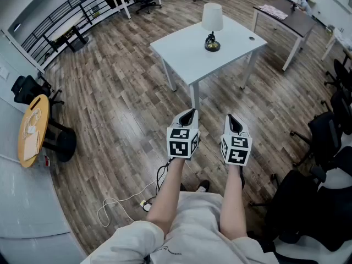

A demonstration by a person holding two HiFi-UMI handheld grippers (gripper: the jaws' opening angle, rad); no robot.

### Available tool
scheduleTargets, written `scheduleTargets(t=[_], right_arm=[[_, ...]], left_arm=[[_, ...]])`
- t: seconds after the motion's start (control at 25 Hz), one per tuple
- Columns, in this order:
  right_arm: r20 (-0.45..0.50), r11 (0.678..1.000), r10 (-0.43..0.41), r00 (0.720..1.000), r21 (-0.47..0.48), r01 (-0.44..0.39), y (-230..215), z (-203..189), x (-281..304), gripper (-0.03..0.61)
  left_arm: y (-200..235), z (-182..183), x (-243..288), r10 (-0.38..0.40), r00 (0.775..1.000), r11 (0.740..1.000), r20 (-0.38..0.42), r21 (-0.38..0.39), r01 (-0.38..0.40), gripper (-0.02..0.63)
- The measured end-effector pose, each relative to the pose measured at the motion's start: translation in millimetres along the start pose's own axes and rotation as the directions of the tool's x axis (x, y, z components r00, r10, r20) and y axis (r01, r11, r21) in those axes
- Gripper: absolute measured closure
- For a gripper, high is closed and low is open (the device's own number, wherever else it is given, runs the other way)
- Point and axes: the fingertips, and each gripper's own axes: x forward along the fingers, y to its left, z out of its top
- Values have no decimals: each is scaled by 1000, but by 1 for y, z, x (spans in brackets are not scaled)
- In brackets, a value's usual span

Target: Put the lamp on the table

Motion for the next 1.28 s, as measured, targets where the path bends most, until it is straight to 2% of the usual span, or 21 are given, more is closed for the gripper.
scheduleTargets(t=[0.28, 0.6, 0.84, 1.0, 1.16, 1.28], right_arm=[[-1, 1000, -2, 1000, 15, 2, -10, -4, 6, 555], [19, 1000, 6, 1000, 24, -6, -14, 3, 7, 554], [28, 999, 8, 1000, 35, -9, -22, 8, 7, 552], [30, 998, 16, 999, 61, -18, -35, 9, 13, 552], [39, 995, 21, 999, 93, -25, -44, 12, 33, 552], [38, 991, 83, 996, 106, -87, -41, 18, 57, 552]], left_arm=[[-8, -1, 7, -21, 1000, 999, -19, 35, 21, 611], [-10, 2, 13, -44, 999, 999, -14, 26, 44, 611], [2, -1, 16, -45, 997, 997, -67, 56, 49, 611], [4, -2, 32, -111, 987, 993, -118, 24, 115, 611], [7, 8, 56, -117, 987, 992, -108, 38, 122, 611], [8, 19, 81, -158, 983, 986, -93, 38, 162, 611]])
